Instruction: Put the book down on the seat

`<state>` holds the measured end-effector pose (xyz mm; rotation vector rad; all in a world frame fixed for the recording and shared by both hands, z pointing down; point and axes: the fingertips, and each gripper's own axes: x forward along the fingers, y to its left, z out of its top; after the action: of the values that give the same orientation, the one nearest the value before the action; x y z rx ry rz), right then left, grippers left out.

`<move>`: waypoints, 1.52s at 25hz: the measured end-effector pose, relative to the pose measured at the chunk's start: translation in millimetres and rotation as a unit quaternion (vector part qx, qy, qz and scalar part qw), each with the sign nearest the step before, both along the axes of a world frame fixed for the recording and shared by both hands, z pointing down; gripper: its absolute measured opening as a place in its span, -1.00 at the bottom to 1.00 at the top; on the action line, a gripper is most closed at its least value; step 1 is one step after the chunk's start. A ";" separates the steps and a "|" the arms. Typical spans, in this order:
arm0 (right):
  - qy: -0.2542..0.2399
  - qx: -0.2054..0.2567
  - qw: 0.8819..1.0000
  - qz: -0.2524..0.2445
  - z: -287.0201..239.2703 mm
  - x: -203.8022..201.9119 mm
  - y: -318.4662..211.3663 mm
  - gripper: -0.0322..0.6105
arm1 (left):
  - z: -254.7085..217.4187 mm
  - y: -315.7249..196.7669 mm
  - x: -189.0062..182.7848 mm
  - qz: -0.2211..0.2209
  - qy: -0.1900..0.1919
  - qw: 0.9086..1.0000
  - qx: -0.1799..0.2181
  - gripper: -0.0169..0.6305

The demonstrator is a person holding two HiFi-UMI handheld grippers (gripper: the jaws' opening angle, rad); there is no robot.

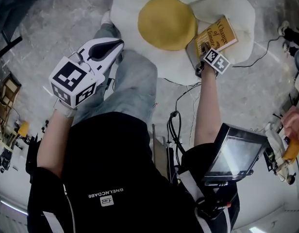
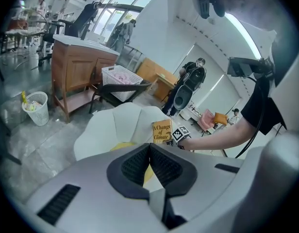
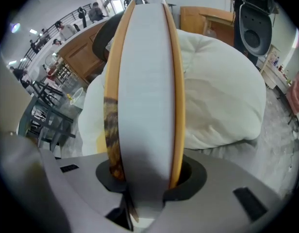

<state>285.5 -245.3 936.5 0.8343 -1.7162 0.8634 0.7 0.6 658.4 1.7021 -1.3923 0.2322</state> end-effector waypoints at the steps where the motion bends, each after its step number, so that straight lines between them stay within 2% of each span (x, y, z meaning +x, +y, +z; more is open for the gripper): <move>1: 0.001 -0.002 1.000 0.003 2.2 -0.4 1.0 -0.41 | 1.2 2.6 0.1 0.000 0.000 1.000 -0.001 -0.91; 4: -0.001 -0.009 1.000 0.013 7.6 -2.7 -0.4 -0.41 | 2.9 8.7 -1.1 -0.002 -0.001 1.000 -0.003 -0.91; 9: 0.025 -0.013 1.000 0.000 25.8 -11.2 -4.2 -0.41 | 9.9 14.9 -13.5 -0.011 -0.001 1.000 -0.007 -0.91; 27: 0.047 -0.014 0.997 0.060 76.9 -14.2 4.6 -0.41 | 41.0 50.0 -36.9 -0.035 0.007 0.999 -0.027 -0.91; 38: 0.052 0.003 0.996 0.066 70.2 -14.9 6.0 -0.40 | 37.0 56.3 -35.8 -0.030 0.008 0.999 -0.025 -0.91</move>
<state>270.6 -239.3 1006.7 0.9878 -1.5868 0.8878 -35.1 56.9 695.4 1.6157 -1.4110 0.2173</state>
